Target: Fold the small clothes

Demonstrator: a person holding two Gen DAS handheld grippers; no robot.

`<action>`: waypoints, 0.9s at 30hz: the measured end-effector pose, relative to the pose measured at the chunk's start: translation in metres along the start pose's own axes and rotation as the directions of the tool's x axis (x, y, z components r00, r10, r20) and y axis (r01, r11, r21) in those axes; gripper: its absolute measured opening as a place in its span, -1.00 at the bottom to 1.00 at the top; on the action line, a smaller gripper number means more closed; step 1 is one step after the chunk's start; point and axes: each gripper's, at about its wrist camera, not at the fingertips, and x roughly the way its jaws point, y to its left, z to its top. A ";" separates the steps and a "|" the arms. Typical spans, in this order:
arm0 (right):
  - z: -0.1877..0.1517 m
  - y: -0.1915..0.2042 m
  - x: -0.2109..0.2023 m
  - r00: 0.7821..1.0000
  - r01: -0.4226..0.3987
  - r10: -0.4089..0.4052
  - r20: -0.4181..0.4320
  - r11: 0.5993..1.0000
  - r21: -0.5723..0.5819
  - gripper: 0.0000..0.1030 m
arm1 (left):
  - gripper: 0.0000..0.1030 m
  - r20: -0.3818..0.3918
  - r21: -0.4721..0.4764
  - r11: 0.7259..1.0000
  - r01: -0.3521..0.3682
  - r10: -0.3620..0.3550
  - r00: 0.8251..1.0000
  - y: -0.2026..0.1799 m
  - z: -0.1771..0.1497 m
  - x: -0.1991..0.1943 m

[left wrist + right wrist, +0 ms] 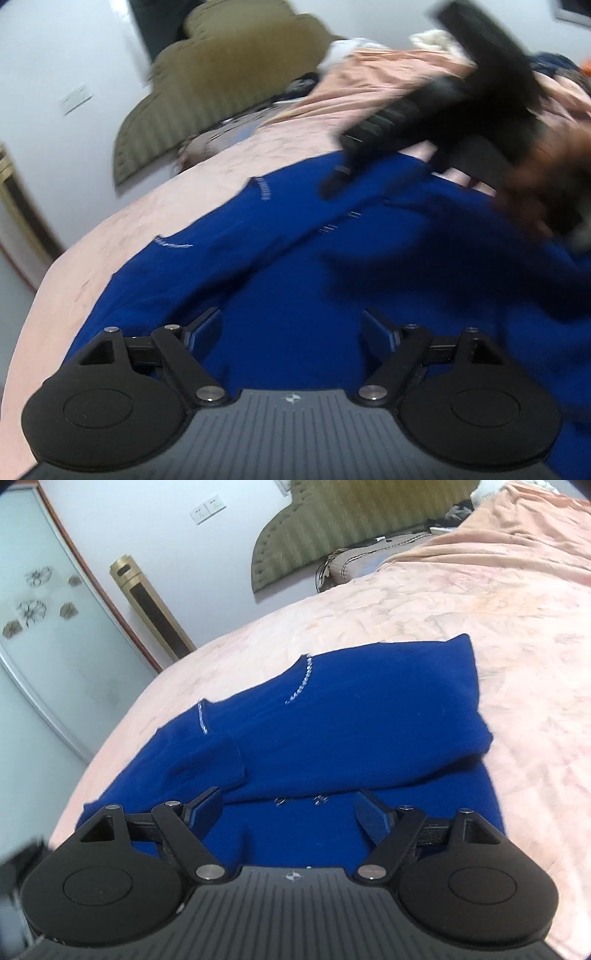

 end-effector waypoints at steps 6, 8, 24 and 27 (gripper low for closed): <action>0.013 0.008 0.037 0.976 -0.207 0.212 -0.050 0.975 0.087 0.60 | 0.61 -0.019 -0.132 0.990 -0.058 0.056 0.998 0.025 -0.028 -0.024; 0.023 0.010 0.057 0.979 -0.191 0.197 -0.047 0.976 0.109 0.60 | 0.61 -0.044 -0.237 0.967 -0.090 0.081 0.996 0.042 -0.032 -0.026; 0.071 0.075 0.092 0.983 -0.170 0.164 -0.078 0.982 -0.079 -0.84 | 0.61 -0.180 -0.423 0.838 -0.346 0.297 0.938 0.103 -0.037 -0.002; 0.094 0.087 0.058 0.984 -0.167 0.172 0.035 0.978 -0.129 -0.85 | 0.61 -0.195 -0.363 0.848 -0.386 0.336 0.921 0.101 -0.030 0.013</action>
